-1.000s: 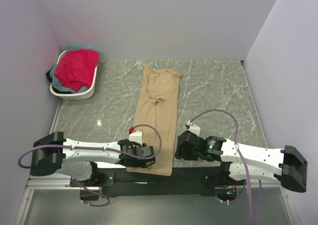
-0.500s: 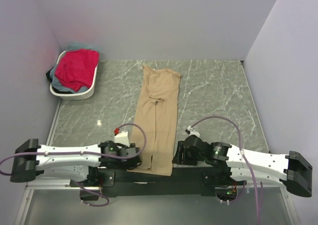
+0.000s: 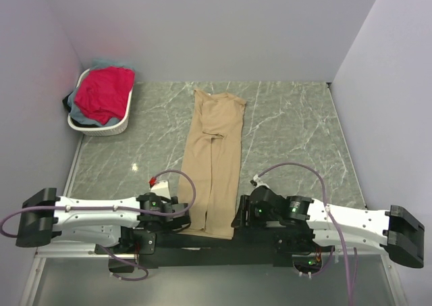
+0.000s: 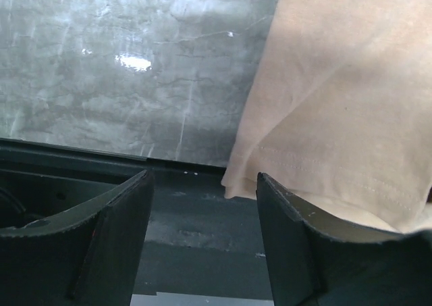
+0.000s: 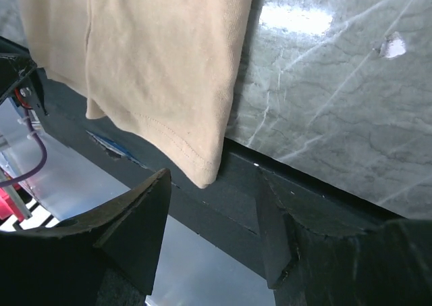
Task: Fold and stack the t-shirts
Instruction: Fold the tshirt
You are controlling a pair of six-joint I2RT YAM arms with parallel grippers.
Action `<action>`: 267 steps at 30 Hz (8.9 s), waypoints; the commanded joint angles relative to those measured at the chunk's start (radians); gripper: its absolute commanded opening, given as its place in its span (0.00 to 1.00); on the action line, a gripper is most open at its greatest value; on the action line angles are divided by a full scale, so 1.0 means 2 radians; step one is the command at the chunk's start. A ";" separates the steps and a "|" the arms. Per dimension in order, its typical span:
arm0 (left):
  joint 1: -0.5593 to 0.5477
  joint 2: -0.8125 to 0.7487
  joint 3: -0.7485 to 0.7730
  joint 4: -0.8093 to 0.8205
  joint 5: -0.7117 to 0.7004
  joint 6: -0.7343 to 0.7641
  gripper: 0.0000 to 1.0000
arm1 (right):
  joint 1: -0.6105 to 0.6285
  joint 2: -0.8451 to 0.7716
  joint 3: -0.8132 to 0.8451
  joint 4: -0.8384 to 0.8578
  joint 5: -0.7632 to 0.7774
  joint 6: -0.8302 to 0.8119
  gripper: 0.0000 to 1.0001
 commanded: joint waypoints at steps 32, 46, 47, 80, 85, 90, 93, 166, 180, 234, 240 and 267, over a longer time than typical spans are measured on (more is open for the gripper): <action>-0.003 0.051 -0.022 0.132 0.042 0.027 0.39 | 0.034 0.135 -0.008 0.150 -0.043 0.022 0.31; -0.011 0.011 0.001 0.103 0.043 0.034 0.01 | 0.034 -0.008 0.024 -0.056 0.063 0.040 0.00; -0.014 0.004 -0.002 0.096 0.043 0.027 0.01 | 0.034 -0.019 0.024 -0.092 0.072 0.044 0.00; 0.004 0.072 0.208 0.000 -0.092 0.082 0.13 | -0.025 0.044 0.194 -0.118 0.142 -0.129 0.02; 0.094 0.081 0.209 0.050 -0.090 0.168 0.13 | -0.141 0.067 0.194 -0.072 0.091 -0.208 0.02; 0.183 0.117 0.215 0.138 -0.068 0.268 0.14 | -0.202 0.145 0.235 -0.038 0.048 -0.261 0.02; 0.222 0.155 0.237 0.171 -0.053 0.309 0.12 | -0.220 0.204 0.268 -0.027 0.039 -0.285 0.01; 0.396 0.301 0.242 0.353 0.158 0.465 0.41 | -0.325 0.419 0.366 0.015 -0.104 -0.348 0.50; 0.397 0.381 0.323 0.355 0.109 0.486 0.43 | -0.325 0.492 0.453 0.003 -0.073 -0.375 0.50; 0.412 0.185 -0.041 0.563 0.263 0.409 0.49 | -0.374 0.323 0.116 0.177 -0.220 -0.291 0.58; 0.399 0.188 -0.061 0.567 0.273 0.395 0.44 | -0.372 0.351 0.106 0.217 -0.242 -0.276 0.57; 0.226 -0.082 -0.070 0.300 0.188 0.268 0.01 | -0.246 0.021 0.029 0.065 -0.179 -0.221 0.00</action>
